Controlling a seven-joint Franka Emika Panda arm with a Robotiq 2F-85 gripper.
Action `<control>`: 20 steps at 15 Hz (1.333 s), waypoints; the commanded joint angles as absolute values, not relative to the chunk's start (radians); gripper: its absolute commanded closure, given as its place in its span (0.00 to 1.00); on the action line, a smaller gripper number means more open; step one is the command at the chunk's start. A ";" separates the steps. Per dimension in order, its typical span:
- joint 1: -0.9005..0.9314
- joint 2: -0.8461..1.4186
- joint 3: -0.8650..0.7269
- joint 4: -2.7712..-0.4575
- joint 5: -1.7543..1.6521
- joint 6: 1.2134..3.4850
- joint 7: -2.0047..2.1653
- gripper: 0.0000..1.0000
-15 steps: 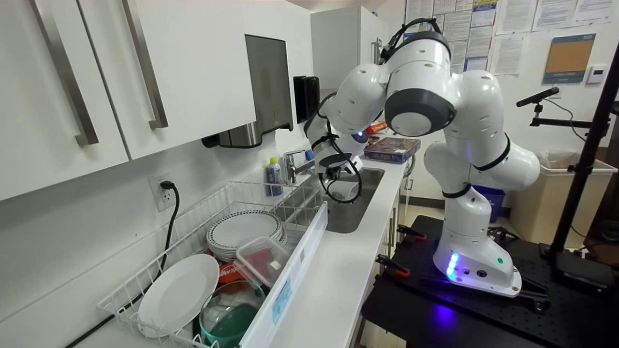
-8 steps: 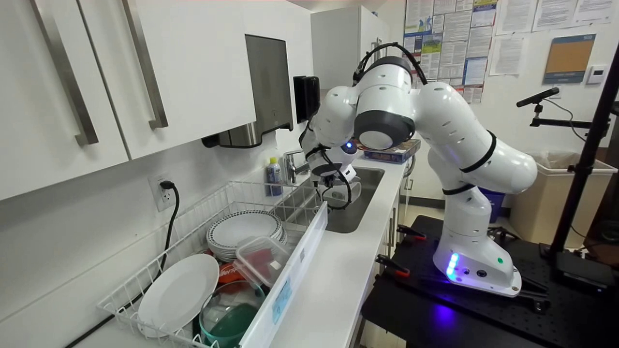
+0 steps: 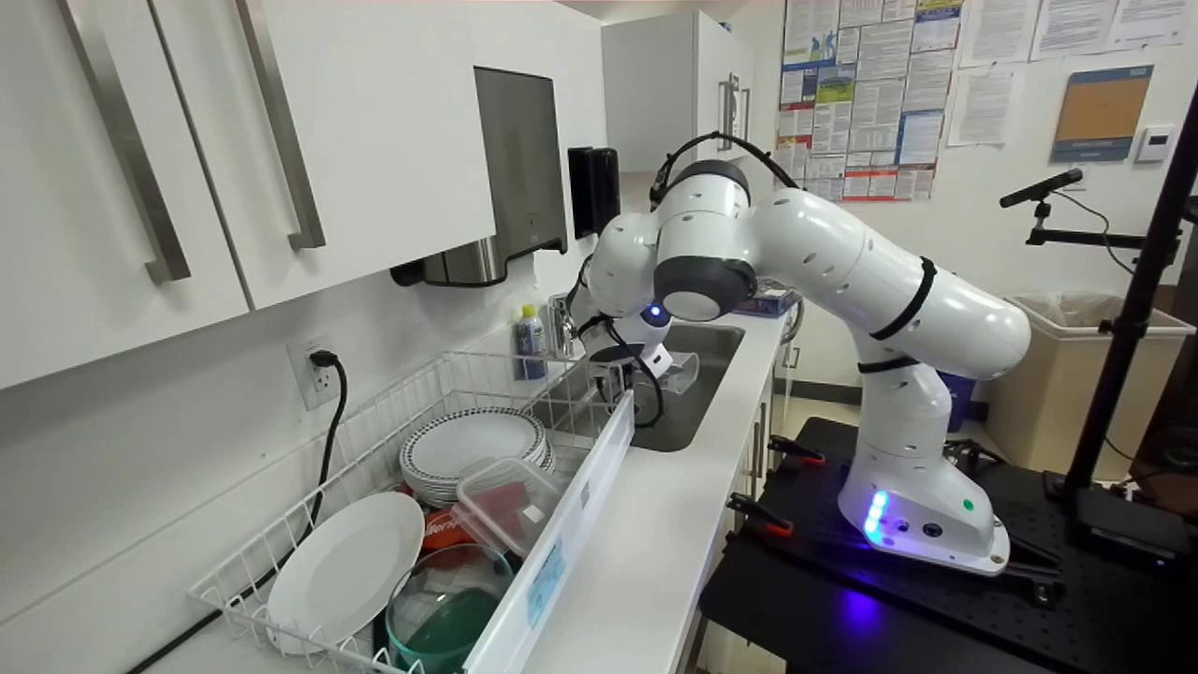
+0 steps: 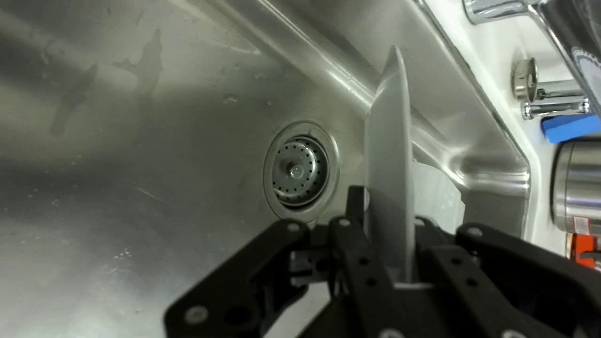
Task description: Take a plate from the rack and put it in the sink
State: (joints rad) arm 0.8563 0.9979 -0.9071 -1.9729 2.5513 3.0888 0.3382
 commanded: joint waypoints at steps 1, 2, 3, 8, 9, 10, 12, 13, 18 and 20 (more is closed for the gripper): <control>0.779 1.040 -0.853 -1.865 2.599 3.132 0.287 0.97; 0.763 1.049 -0.837 -1.846 2.601 3.140 0.286 0.97; 0.747 1.057 -0.819 -1.829 2.601 3.149 0.287 0.97; 0.704 1.091 -0.750 -1.760 2.589 3.197 0.294 0.97; 0.703 1.094 -0.742 -1.752 2.587 3.206 0.296 0.97; 0.705 1.095 -0.736 -1.748 2.585 3.213 0.297 0.97; 0.715 1.099 -0.727 -1.742 2.580 3.226 0.298 0.94; 0.719 1.101 -0.722 -1.738 2.578 3.228 0.298 0.70; 0.735 1.084 -0.728 -1.756 2.579 3.220 0.268 0.34; 0.726 1.049 -0.716 -1.777 2.566 3.215 0.260 0.18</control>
